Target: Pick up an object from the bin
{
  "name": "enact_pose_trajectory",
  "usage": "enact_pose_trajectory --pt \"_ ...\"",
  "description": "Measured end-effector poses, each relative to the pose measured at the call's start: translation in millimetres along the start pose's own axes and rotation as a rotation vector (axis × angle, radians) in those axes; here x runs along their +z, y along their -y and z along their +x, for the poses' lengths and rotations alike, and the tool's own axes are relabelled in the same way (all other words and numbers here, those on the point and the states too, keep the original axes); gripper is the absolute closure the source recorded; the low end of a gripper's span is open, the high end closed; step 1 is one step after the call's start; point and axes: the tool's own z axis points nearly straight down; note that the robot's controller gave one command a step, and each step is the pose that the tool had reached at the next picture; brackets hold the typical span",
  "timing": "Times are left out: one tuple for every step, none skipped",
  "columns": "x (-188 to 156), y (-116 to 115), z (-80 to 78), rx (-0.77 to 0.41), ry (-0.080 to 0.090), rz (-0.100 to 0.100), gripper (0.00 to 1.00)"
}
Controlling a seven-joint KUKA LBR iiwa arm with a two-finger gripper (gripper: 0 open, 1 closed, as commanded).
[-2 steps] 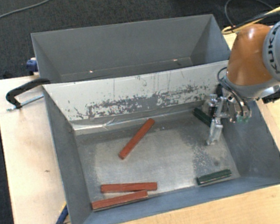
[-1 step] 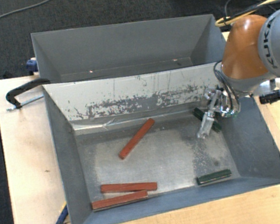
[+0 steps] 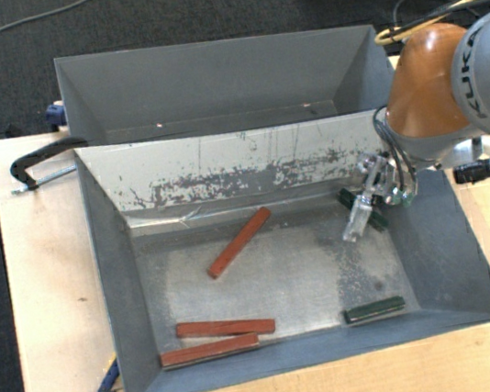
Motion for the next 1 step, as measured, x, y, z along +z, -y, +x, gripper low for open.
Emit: enact_pose_trajectory --pt "40.0 -7.1 5.5 0.232 -0.002 0.002 0.0"
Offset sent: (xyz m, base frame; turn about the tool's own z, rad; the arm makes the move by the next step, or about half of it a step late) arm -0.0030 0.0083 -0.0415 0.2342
